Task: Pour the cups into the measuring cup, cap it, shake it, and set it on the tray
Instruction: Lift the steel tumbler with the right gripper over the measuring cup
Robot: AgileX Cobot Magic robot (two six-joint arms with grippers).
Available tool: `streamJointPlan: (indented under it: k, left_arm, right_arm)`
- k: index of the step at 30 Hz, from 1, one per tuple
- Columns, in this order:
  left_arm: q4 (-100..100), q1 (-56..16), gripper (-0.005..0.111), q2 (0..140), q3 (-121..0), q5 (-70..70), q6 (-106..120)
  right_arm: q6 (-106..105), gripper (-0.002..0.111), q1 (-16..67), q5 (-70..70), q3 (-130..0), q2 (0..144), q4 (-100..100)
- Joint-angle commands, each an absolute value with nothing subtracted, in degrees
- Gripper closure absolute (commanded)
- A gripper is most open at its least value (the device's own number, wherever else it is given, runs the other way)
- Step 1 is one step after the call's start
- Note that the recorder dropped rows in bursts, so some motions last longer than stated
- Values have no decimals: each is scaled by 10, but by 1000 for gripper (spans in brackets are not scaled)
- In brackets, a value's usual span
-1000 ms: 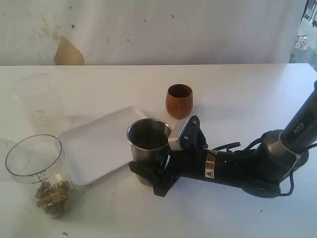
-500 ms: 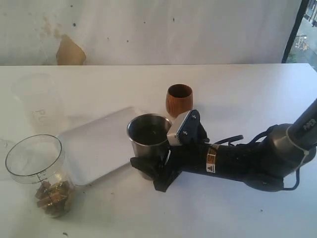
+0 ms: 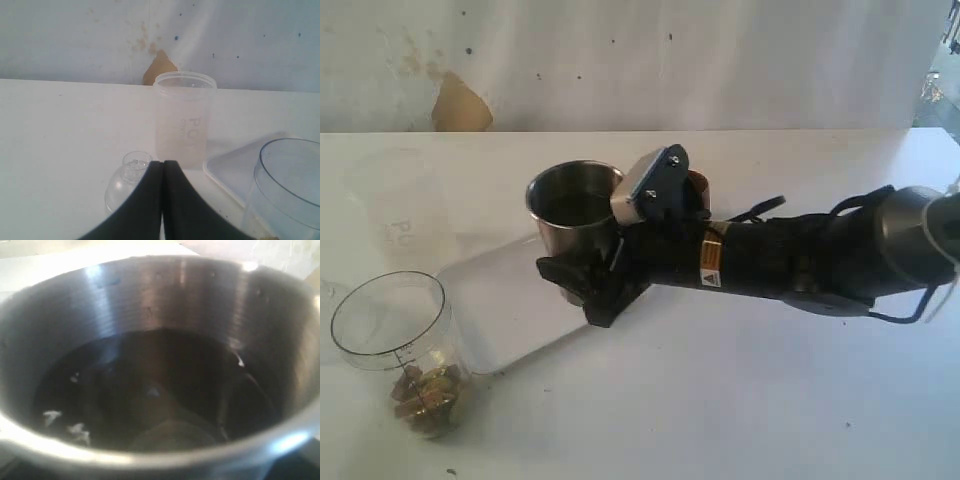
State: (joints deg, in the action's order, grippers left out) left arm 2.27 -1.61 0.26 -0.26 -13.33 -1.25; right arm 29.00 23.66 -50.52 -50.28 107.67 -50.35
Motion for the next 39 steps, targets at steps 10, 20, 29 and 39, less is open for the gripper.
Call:
streamJointPlan:
  k: [10,20,29,39]
  left_arm:
    - [25,-19,107,0,0,-133,-12]
    - [25,-19,107,0,0,-133,-12]
    - [25,-19,107,0,0,-133,-12]
    - [25,-19,107,0,0,-133,-12]
  right_arm:
    - [327,108,304,-391,-636,1074,-497]
    - [346,108,319,-403,-690,1135,-499]
    - [316,108,328,-409,-702,1148,-499]
    - [293,108,333,-444,-703,1165,-478]
